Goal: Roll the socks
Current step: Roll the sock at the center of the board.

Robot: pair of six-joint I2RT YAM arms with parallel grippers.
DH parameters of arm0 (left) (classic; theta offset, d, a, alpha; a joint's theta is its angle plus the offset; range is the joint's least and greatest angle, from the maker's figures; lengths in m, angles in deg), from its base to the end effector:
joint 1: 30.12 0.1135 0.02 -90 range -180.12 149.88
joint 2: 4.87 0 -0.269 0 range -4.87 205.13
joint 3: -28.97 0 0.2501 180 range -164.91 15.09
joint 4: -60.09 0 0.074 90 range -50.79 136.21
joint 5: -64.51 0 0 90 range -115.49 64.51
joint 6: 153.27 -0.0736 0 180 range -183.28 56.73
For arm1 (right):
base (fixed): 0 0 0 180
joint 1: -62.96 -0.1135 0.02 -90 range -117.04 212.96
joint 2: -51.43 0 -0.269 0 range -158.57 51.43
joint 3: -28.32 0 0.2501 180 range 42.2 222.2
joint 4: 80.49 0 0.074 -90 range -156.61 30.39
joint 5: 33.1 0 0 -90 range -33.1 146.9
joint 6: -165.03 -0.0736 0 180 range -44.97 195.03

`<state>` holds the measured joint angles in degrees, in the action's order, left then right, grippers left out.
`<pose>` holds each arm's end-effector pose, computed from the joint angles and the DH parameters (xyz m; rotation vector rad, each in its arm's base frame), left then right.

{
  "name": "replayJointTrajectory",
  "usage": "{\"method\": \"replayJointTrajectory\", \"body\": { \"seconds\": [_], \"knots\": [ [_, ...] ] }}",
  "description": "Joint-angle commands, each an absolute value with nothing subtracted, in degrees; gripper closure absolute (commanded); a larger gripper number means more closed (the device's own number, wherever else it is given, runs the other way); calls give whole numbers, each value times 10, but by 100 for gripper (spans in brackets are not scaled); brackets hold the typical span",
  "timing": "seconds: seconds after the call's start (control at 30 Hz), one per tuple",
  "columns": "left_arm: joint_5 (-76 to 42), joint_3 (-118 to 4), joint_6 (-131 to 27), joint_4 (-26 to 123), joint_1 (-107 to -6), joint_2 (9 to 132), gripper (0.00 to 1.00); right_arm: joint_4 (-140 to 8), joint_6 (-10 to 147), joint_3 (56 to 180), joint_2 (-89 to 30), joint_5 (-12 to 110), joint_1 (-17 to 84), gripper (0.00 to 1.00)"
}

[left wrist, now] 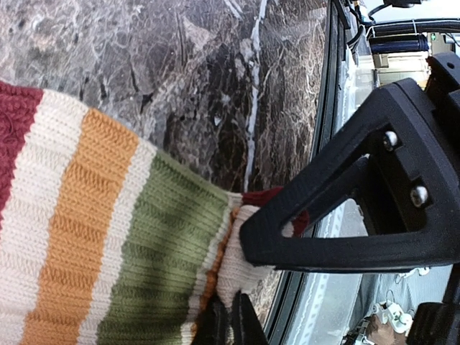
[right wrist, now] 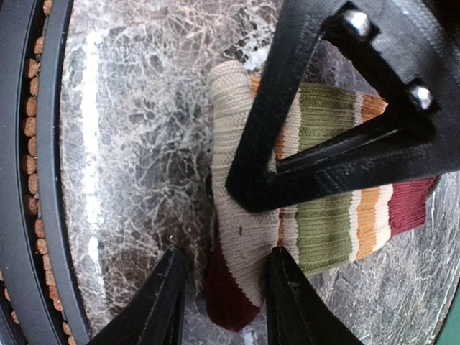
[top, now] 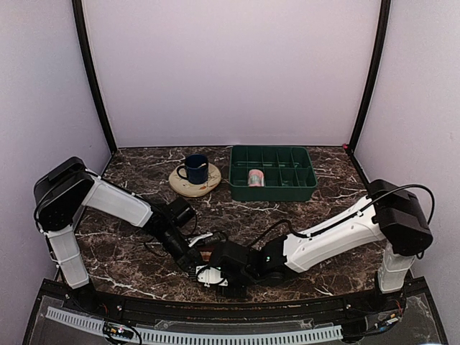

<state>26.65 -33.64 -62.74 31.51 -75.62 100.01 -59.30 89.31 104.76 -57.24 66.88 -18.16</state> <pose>0.1781 -0.2641 0.0927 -1.2511 -2.4341 1.4081 0.0751 0.3981 0.1173 -1.8025 1.7378 0.2732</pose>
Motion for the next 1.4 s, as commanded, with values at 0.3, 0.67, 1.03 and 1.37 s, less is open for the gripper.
{"method": "replayJointTrajectory", "body": {
  "seconds": [0.3, 0.67, 1.03, 1.37],
  "knots": [
    [268, -342, -622, 310, -742, 1000, 92, -546, 875, 1078, -604, 622, -151, 100],
    [227, -278, -537, 411, -709, 886, 59, -499, 833, 1102, -611, 550, -122, 100],
    [85, -184, -454, 523, -693, 765, 53, -475, 775, 1117, -610, 447, -80, 100],
    [-19, -104, -446, 637, -705, 673, 52, -472, 715, 1128, -623, 288, -15, 100]
  ]
}}
